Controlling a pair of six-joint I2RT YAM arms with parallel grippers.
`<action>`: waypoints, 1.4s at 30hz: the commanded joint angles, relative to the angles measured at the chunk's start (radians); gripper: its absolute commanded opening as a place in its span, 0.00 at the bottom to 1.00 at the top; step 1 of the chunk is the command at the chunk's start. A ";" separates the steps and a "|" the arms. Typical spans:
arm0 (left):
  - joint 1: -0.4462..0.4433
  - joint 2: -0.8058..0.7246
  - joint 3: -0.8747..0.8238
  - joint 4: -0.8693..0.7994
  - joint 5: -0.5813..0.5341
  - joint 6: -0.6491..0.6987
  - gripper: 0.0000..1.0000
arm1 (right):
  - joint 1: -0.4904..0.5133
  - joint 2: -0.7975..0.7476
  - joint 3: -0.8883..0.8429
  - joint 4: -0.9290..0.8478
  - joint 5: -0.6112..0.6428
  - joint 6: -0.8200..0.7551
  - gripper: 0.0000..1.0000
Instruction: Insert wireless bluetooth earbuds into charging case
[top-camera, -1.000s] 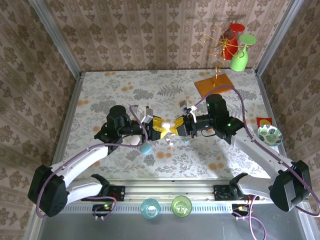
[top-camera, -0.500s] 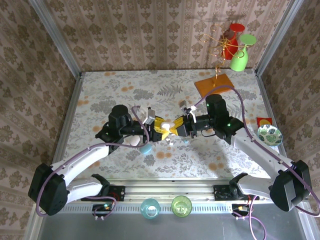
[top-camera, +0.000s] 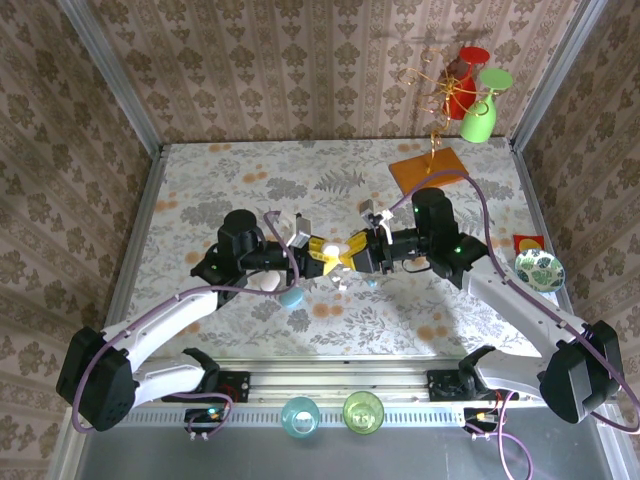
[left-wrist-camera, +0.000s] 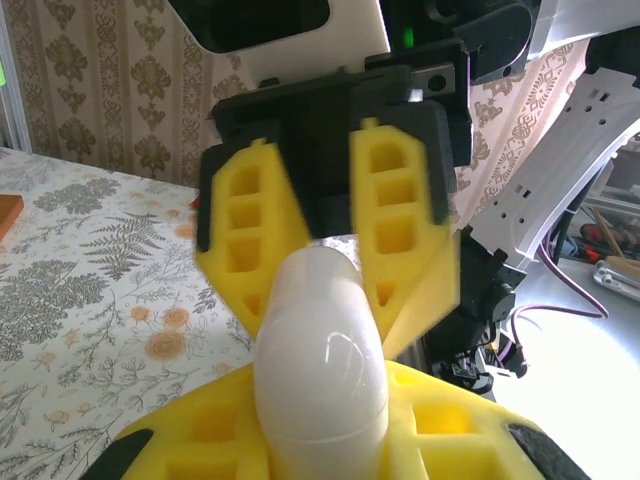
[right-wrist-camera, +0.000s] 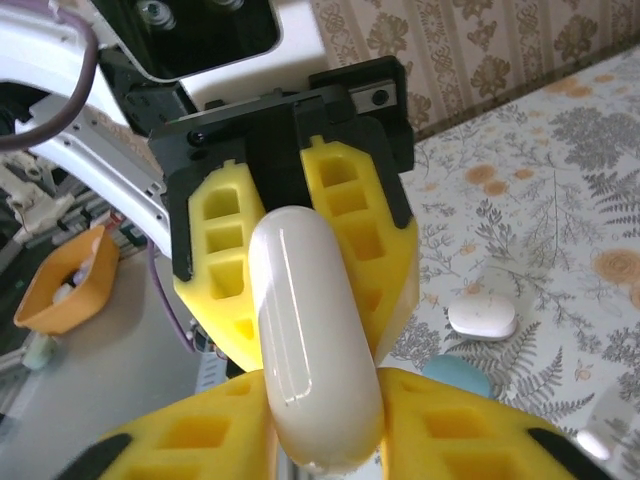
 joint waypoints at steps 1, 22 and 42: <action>-0.010 -0.030 -0.003 0.017 0.035 0.036 0.01 | 0.002 -0.022 -0.001 0.074 0.044 0.041 0.47; -0.011 -0.055 -0.092 0.132 -0.041 0.109 0.00 | -0.033 -0.073 -0.021 0.213 0.088 0.175 0.78; 0.068 0.022 -0.256 0.589 -0.216 0.076 0.00 | -0.080 -0.282 -0.199 0.070 0.865 0.434 1.00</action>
